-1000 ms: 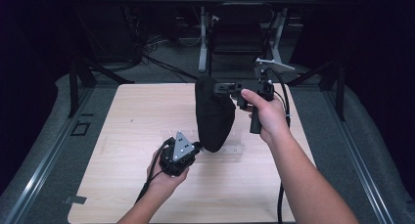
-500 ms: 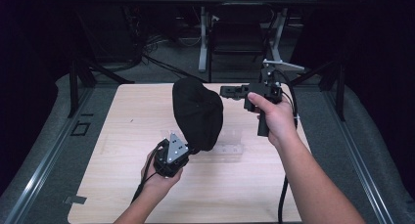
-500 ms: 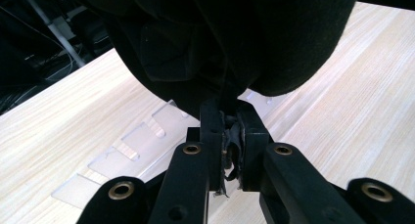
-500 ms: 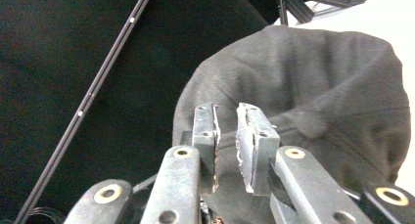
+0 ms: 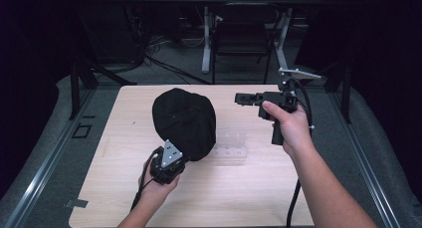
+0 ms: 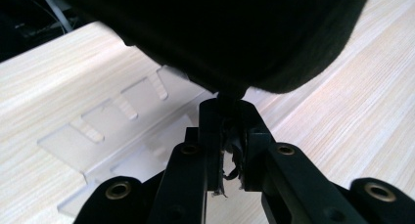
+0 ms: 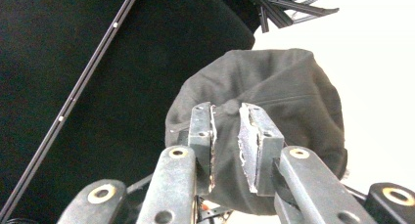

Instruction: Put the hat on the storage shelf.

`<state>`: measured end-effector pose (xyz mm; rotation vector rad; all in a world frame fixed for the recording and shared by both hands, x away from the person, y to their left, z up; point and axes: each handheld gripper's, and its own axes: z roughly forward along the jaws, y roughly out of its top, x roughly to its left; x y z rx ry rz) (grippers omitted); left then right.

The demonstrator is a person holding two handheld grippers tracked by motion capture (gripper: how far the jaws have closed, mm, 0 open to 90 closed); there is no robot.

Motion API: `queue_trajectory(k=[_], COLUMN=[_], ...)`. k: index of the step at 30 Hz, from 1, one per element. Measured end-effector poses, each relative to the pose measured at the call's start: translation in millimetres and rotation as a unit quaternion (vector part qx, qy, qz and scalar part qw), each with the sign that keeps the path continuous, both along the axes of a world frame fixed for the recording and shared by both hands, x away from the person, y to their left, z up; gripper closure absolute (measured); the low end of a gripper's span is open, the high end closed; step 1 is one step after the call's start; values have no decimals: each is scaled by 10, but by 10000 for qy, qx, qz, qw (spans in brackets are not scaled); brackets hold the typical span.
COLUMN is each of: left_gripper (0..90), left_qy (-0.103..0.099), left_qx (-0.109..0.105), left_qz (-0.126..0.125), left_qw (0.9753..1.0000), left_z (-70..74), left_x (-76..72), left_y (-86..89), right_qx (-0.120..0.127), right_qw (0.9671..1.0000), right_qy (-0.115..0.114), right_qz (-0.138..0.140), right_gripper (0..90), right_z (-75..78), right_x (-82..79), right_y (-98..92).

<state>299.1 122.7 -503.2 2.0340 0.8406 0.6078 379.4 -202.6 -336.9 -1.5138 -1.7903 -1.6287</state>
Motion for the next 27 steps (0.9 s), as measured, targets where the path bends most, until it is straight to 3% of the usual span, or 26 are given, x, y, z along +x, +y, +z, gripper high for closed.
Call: queue_trajectory(k=[9, 14, 17, 27], left_gripper=[756, 620, 566, 470], left_qy=[41, 340, 508, 436], left_qx=[-203, -792, -1015, -1002], left_qz=[85, 158, 209, 457], left_qw=[9997, 9962, 9933, 9930], left_z=[-39, -17, -23, -130], left_x=[-41, -65, -85, -181], left_y=[69, 199, 310, 530], right_qx=[-227, -472, -572, -1060], right_qw=[9996, 9985, 9979, 9933], right_qy=[-146, -251, -246, -361], right_qz=[-107, -143, -156, -298], right_gripper=[744, 730, 724, 669], right_z=[-49, -87, -164, -398], right_x=[-61, -128, -178, -367], right_y=[-60, -77, -91, -205])
